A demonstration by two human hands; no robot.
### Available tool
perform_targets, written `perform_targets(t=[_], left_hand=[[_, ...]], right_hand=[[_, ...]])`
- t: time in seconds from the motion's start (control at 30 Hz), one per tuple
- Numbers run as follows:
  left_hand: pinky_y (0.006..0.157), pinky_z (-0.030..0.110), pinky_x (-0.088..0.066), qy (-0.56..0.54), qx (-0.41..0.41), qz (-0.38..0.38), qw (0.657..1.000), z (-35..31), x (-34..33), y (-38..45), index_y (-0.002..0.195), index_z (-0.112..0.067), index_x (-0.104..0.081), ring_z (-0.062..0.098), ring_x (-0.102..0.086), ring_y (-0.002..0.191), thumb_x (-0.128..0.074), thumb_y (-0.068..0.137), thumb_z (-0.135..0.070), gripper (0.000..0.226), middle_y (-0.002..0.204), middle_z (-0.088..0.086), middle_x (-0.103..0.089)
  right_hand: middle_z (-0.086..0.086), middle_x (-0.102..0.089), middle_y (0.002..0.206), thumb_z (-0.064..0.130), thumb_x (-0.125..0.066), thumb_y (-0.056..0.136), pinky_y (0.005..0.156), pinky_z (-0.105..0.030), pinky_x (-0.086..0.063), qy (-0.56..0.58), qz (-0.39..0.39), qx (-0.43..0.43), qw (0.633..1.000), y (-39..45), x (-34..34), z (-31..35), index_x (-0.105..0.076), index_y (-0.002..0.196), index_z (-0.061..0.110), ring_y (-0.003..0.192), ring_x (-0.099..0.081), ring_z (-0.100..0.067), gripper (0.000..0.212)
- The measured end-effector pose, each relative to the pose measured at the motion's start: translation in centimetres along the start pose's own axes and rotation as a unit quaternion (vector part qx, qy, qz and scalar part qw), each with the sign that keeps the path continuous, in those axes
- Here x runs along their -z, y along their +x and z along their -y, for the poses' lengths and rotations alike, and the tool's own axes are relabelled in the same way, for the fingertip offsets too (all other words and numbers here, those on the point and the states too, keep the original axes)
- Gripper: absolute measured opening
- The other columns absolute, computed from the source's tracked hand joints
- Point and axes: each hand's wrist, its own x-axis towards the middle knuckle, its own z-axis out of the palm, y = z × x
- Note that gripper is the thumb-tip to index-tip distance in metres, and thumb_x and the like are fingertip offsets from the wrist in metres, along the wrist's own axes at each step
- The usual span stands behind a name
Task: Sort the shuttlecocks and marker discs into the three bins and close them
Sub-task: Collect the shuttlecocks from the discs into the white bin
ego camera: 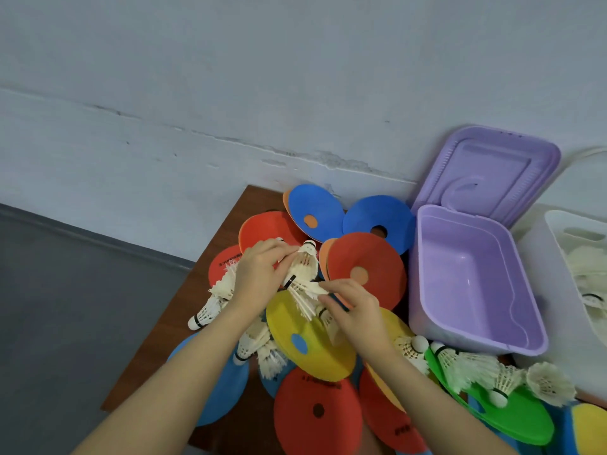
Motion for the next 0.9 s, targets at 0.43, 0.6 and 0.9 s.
perform_targets(t=[0.43,0.6,0.9], left_hand=[[0.069,0.031,-0.042,0.031,-0.146,-0.077,0.986,-15.8,-10.3,6.2,0.088,-0.019,-0.075,0.016,-0.060,0.074,-0.056,0.085,-0.033,0.024,0.083,-0.004,-0.070],[0.064,0.034,-0.047,0.016,-0.170,-0.084,0.982,-23.3,-18.5,6.9,0.089,-0.016,-0.074,0.012,-0.058,0.074,-0.057,0.085,-0.027,0.020,0.083,-0.003,-0.068],[0.061,0.031,-0.050,-0.056,-0.061,-0.053,0.995,-32.2,-29.0,5.3,0.096,-0.016,-0.071,0.007,-0.056,0.078,-0.056,0.088,-0.025,0.019,0.090,-0.006,-0.066]], right_hand=[[0.010,-0.066,0.094,0.013,-0.069,0.081,0.083,-0.012,-0.042,-0.020,-0.123,0.051,0.991,0.0,19.0,-2.5,-0.072,0.093,0.018,0.091,-0.058,0.002,0.014],[0.005,-0.065,0.092,0.004,-0.070,0.081,0.081,-0.017,-0.044,-0.044,-0.164,0.048,0.984,-1.2,28.6,-6.4,-0.071,0.093,0.013,0.089,-0.059,-0.001,0.015],[0.005,-0.064,0.095,0.006,-0.068,0.082,0.085,-0.016,-0.043,-0.072,-0.203,-0.006,0.976,-4.9,40.4,-13.2,-0.071,0.096,0.015,0.094,-0.058,0.001,0.016]])
